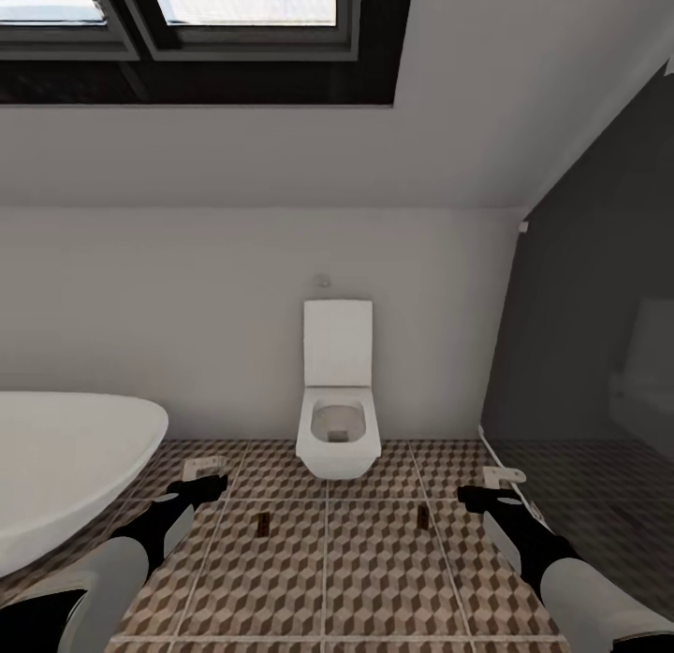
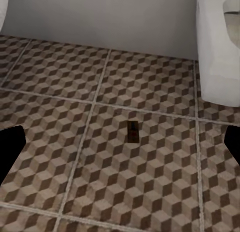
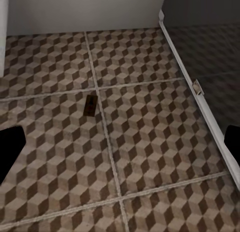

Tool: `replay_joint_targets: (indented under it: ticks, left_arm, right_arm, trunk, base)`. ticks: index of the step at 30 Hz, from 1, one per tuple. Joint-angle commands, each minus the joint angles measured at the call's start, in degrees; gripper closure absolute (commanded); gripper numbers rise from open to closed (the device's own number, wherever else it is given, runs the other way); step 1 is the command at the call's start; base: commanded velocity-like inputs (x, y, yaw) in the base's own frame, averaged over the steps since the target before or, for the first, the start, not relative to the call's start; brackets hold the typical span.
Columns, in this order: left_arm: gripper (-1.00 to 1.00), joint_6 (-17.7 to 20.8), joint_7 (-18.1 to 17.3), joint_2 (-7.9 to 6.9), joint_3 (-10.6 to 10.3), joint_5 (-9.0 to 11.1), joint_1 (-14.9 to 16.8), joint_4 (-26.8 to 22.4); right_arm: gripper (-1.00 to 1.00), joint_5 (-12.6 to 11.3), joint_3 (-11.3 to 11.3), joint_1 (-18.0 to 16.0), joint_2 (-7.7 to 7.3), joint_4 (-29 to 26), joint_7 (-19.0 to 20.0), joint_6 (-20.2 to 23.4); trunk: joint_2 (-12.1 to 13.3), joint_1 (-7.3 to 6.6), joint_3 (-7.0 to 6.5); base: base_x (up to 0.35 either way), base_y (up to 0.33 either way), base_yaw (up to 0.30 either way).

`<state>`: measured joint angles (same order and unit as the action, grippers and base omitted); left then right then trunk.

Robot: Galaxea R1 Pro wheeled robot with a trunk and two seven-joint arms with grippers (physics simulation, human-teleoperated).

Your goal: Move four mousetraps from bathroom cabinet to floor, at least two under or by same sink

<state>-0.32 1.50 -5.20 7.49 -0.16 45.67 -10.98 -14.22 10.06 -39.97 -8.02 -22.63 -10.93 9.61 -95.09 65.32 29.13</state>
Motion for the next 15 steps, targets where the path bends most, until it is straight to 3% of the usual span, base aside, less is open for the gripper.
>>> replay_joint_targets:
  ticks: [1,10,15]
  left_arm:
    - [-1.00,0.02,0.05,0.04,0.25,0.00,0.04,0.10]
    - [-1.00,0.20,0.01,0.17,0.25,0.07,0.04,5.97]
    - [-1.00,0.31,0.01,0.25,0.25,0.07,-0.13,8.91]
  right_arm:
    - [-1.00,-0.54,0.47,-0.02,-0.06,-0.13,-0.41,0.32]
    - [-1.00,-0.83,0.41,0.03,-0.10,1.16,-0.33,0.31]
    - [-1.00,-0.85,0.46,0.10,-0.17,4.97,-0.02,0.31]
  trunk:
    - [0.38,-0.23,-0.12]
    - [3.99,-2.21,-1.74]
    - [6.00,-3.31,-2.63]
  base:
    - [0.000,0.000,0.000]
    - [0.000,0.000,0.000]
    - [0.000,0.000,0.000]
